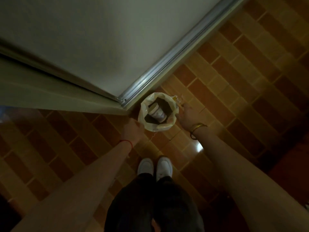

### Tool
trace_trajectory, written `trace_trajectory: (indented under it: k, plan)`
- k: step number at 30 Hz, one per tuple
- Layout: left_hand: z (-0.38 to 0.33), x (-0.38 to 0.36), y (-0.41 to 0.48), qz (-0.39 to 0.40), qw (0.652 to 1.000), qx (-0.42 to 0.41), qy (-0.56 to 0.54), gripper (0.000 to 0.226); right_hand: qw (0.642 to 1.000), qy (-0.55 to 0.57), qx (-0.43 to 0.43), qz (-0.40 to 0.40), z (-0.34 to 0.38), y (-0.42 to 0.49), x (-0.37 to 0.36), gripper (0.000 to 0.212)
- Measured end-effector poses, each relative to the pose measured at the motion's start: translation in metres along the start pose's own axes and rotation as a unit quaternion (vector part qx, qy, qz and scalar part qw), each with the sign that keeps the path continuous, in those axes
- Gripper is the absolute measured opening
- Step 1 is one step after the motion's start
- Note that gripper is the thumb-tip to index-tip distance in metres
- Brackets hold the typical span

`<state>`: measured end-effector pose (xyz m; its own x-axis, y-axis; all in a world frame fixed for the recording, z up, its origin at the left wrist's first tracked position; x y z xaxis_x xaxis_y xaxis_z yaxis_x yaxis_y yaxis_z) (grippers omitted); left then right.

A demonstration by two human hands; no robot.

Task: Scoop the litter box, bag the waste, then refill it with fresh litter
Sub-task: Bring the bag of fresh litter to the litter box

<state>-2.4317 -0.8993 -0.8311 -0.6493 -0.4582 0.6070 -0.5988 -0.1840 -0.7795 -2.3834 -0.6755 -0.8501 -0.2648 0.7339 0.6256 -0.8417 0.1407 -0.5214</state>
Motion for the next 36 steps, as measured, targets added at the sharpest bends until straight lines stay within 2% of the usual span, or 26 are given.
trace_trajectory:
  k: [5, 9, 14, 18, 24, 28, 31, 36]
  plan:
    - [0.001, -0.041, 0.068, 0.005, 1.000, 0.020, 0.018, 0.047, 0.999, -0.041, 0.001, 0.011, -0.037, 0.065, -0.032, 0.067]
    - [0.000, -0.064, 0.105, 0.004, 0.998, 0.050, 0.043, 0.059, 0.999, -0.045, -0.004, 0.018, -0.055, 0.099, -0.061, 0.058]
    - [0.002, -0.072, 0.128, -0.019, 0.998, 0.013, 0.062, 0.040, 0.990, -0.139, -0.002, -0.010, -0.064, 0.118, -0.078, 0.032]
    - [-0.001, -0.068, 0.125, -0.021, 0.997, -0.036, 0.066, 0.037, 0.990, -0.133, 0.038, -0.029, -0.064, 0.118, -0.077, 0.025]
    - [0.006, -0.045, 0.089, -0.026, 0.995, -0.076, 0.054, 0.026, 0.986, -0.144, 0.072, -0.051, -0.058, 0.069, -0.056, 0.026]
    - [0.013, -0.019, 0.038, -0.023, 0.994, -0.079, 0.066, 0.025, 0.986, -0.154, 0.062, -0.031, -0.036, 0.026, -0.045, 0.029]
    - [0.023, 0.007, -0.012, -0.018, 0.996, -0.063, 0.056, 0.023, 0.986, -0.159, 0.052, -0.013, -0.008, -0.017, -0.021, 0.022]
    - [0.038, 0.064, -0.101, -0.003, 0.998, -0.045, 0.037, 0.023, 0.985, -0.160, 0.059, 0.020, 0.067, -0.100, 0.037, 0.028]
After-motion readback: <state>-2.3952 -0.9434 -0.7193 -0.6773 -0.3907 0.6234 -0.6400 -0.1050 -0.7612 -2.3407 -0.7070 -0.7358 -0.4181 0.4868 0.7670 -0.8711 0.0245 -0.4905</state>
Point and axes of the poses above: each hand's wrist, its own y-axis towards the middle knuckle, its own x-axis out of the back of the hand, z = x × y, the point moved 4 cm from there along y, towards the middle knuckle, and after that the axes turned 15 degrees about x, right-handed, at the moved point
